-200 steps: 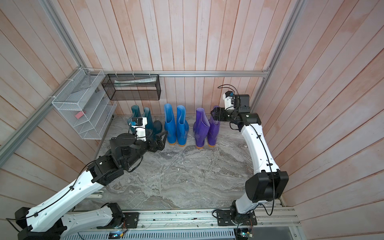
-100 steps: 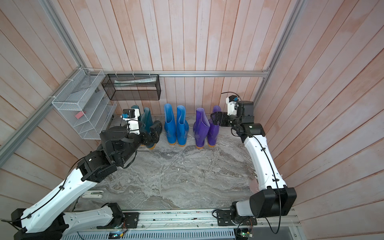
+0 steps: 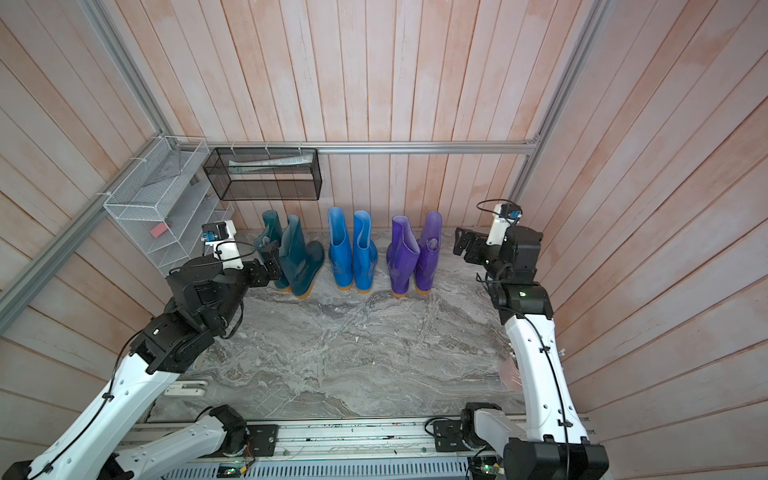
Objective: Match and arrange rain boots in pairs
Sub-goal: Reset both arms
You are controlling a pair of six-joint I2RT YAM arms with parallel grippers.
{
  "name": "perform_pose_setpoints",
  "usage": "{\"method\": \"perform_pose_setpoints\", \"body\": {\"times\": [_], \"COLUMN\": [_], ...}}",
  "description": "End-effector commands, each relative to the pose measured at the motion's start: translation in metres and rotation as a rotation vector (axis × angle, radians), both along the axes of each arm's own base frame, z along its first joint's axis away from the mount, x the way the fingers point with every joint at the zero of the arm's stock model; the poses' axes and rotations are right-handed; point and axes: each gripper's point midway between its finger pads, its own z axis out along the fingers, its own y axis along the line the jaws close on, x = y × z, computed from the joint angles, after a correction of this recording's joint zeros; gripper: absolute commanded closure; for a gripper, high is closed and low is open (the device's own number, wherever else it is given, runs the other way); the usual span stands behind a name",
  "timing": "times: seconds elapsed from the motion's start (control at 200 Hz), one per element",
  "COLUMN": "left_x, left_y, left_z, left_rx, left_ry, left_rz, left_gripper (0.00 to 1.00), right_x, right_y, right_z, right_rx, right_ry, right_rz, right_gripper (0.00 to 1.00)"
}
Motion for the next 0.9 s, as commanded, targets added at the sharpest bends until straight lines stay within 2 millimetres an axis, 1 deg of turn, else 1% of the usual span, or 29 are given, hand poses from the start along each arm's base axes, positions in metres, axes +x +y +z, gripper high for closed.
{"method": "perform_pose_setpoints", "body": {"times": [0.0,0.165,0.265,0.315,0.395,0.53,0.615,0.72,0.895], "left_x": [0.010,0.023,0.028,0.030,0.033,0.031,0.031,0.034,0.036], "left_y": [0.010,0.018,0.028,0.034,0.037,0.042,0.052,0.067,0.090], "left_z": [-0.013,-0.046,-0.065,-0.075,-0.090,-0.105,-0.115,-0.132,-0.168], "left_rx": [0.009,0.056,0.043,0.037,0.048,0.080,0.083,0.087,0.072], "left_ry": [0.008,0.018,0.013,0.015,-0.007,-0.077,-0.086,-0.067,-0.039], "left_rz": [0.055,0.095,0.131,0.141,0.128,0.125,0.155,0.189,0.233], "left_gripper": [0.00,0.00,0.00,0.00,0.00,0.00,0.00,0.00,0.00], "right_x": [0.004,-0.002,-0.007,-0.009,-0.012,-0.015,-0.014,-0.015,-0.018], "right_y": [-0.023,-0.045,-0.060,-0.064,-0.066,-0.073,-0.074,-0.071,-0.069], "right_z": [-0.014,-0.037,-0.049,-0.055,-0.067,-0.092,-0.110,-0.126,-0.154], "right_rx": [-0.032,-0.052,-0.090,-0.115,-0.152,-0.201,-0.208,-0.203,-0.212], "right_ry": [-0.020,-0.058,-0.072,-0.078,-0.087,-0.086,-0.075,-0.093,-0.114], "right_rz": [-0.106,-0.185,-0.252,-0.265,-0.276,-0.300,-0.300,-0.284,-0.275], "right_gripper": [0.02,0.02,0.02,0.02,0.02,0.02,0.02,0.02,0.02]}}
